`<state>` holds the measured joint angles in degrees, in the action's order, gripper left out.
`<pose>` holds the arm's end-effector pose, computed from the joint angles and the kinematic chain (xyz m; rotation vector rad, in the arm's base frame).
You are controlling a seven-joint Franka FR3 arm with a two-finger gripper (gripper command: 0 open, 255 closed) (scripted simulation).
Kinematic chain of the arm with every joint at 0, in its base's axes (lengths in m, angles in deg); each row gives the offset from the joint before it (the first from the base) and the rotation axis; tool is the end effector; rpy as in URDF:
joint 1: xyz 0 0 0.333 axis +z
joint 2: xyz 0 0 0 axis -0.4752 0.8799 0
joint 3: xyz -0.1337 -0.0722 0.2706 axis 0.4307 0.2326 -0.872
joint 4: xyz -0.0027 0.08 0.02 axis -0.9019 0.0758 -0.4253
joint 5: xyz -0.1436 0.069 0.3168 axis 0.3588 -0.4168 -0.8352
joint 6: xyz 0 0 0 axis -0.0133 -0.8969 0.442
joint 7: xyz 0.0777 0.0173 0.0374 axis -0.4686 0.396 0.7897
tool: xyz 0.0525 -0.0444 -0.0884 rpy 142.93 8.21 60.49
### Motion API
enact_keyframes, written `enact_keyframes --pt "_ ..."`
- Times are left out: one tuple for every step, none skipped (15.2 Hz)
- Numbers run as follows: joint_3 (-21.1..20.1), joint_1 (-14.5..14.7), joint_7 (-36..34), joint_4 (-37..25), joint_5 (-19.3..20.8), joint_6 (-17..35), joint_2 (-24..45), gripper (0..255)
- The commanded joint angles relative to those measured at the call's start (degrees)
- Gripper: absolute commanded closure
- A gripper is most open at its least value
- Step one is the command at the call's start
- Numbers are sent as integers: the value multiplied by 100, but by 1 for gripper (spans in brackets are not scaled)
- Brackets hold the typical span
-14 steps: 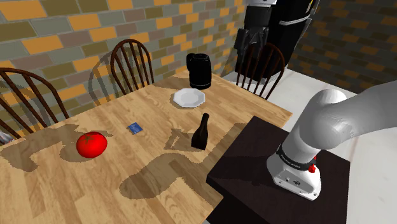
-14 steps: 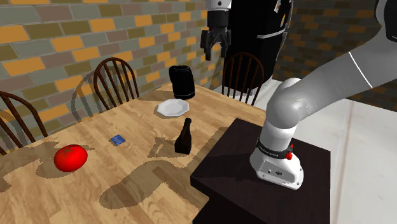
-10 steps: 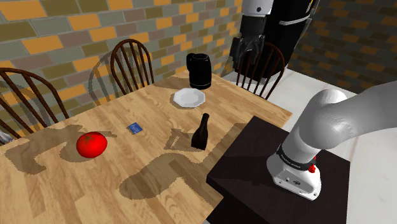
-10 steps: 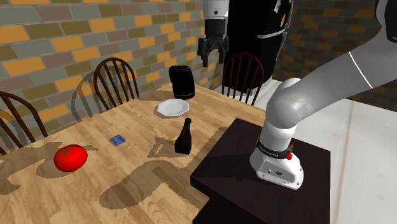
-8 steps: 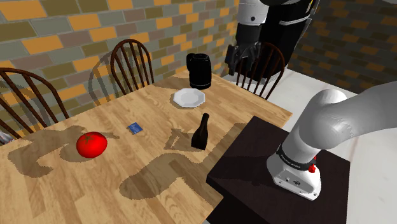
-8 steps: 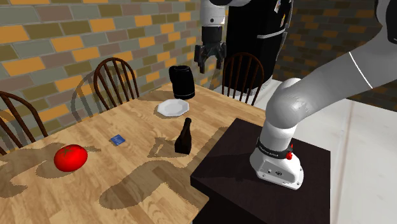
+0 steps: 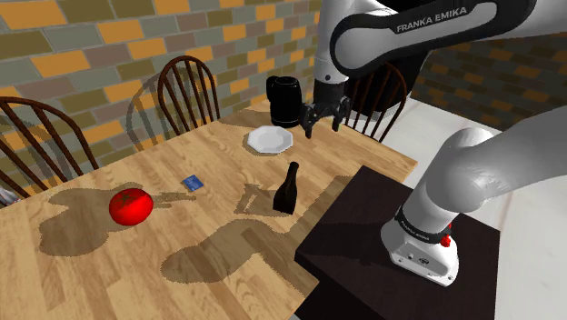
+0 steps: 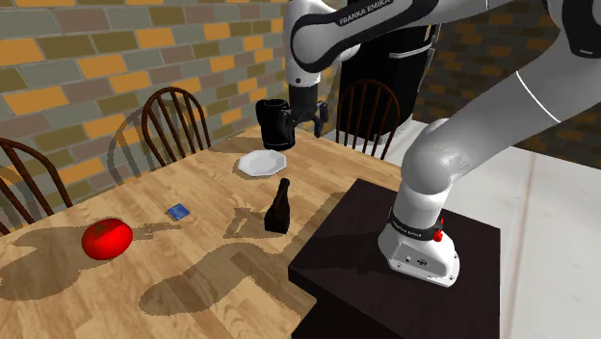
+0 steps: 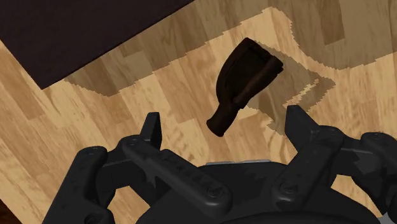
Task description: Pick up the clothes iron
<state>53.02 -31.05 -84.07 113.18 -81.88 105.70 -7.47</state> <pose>0.3114 0.0332 0.4457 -3.0507 0.7048 0.0639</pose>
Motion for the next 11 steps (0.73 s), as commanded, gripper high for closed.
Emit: enact_keyframes --pt "-183 -61 -332 132 -4 509 323 0" --pt "-278 -90 -504 193 1 756 493 0" --pt "-373 -124 -681 243 14 1004 677 0" --pt "-470 -164 -862 282 37 1252 873 0" --pt "-566 -209 -1051 310 72 1499 1081 0" --pt "-664 -262 -1249 327 121 1745 1301 0" --pt "-759 -320 -1457 332 189 1987 1532 0" --pt "-853 -385 -1677 327 277 2226 1772 0" --pt "-947 -459 -1913 310 388 2458 2022 0" --pt "-1039 -542 -2166 282 527 2684 2280 0" --pt "-1125 -629 -2440 242 700 2900 2545 0"
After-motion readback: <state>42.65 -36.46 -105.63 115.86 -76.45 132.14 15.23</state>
